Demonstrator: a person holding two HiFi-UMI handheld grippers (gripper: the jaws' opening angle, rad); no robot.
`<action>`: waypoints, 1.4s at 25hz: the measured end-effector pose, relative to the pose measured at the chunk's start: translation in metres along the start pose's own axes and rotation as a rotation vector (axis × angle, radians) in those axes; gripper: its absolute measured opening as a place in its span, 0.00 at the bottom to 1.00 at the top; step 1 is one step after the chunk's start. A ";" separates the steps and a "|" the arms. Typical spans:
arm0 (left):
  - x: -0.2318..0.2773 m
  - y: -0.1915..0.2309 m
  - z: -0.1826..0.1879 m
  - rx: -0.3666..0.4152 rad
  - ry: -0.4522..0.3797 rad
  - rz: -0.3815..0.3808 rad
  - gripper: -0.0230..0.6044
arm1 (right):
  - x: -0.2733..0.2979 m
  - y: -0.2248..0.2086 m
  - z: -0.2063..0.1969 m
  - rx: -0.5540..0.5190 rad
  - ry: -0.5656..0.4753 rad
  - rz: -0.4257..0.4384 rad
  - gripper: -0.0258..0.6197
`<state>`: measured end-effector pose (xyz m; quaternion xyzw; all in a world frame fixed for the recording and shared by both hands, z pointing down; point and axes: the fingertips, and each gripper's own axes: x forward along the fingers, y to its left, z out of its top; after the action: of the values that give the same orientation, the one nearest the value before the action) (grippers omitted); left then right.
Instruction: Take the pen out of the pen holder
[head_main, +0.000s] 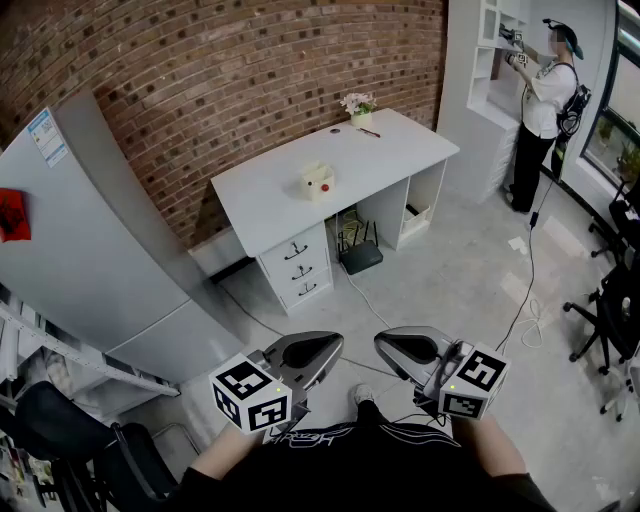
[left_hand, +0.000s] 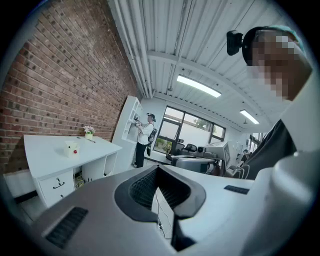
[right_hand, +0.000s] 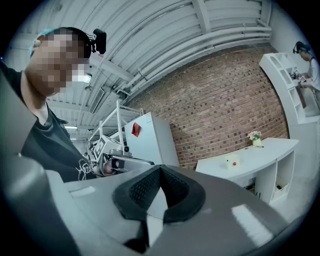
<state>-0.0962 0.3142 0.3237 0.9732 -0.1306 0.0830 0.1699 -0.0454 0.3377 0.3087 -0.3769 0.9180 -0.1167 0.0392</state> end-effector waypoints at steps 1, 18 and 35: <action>0.003 0.003 0.001 -0.003 0.000 0.003 0.04 | 0.000 -0.005 0.000 0.007 -0.001 -0.004 0.04; 0.052 0.086 0.024 -0.078 0.008 0.080 0.04 | 0.045 -0.105 0.014 0.115 -0.014 -0.014 0.04; 0.135 0.155 0.063 -0.021 0.034 0.135 0.04 | 0.077 -0.212 0.037 0.143 -0.014 0.070 0.04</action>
<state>-0.0039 0.1211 0.3407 0.9587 -0.1941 0.1095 0.1765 0.0505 0.1309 0.3253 -0.3416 0.9197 -0.1778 0.0762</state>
